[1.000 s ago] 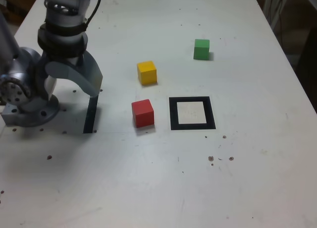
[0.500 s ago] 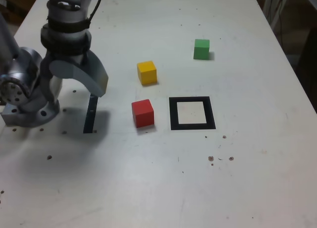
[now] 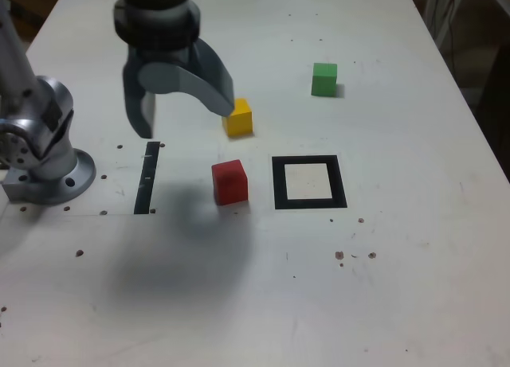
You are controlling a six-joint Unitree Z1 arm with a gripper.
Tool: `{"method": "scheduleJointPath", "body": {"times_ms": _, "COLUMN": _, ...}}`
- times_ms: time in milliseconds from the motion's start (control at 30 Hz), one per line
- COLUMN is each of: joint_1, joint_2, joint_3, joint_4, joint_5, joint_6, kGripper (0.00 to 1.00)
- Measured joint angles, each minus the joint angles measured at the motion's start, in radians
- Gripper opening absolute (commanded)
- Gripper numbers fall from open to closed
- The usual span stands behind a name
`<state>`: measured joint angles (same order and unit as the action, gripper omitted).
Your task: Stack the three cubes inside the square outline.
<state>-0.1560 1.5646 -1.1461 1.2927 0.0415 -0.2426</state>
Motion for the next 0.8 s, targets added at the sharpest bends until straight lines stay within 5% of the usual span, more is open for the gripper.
{"method": "scheduleJointPath", "body": {"times_ms": 367, "joint_1": -0.099, "joint_2": 0.176, "joint_3": -0.103, "joint_4": 0.008, "joint_5": -0.012, "joint_6": -0.119, "kGripper": 0.98}}
{"method": "scheduleJointPath", "body": {"times_ms": 800, "joint_1": -0.057, "joint_2": 0.311, "joint_3": -0.012, "joint_4": -0.181, "joint_5": -0.037, "joint_6": -0.076, "kGripper": 0.93}}
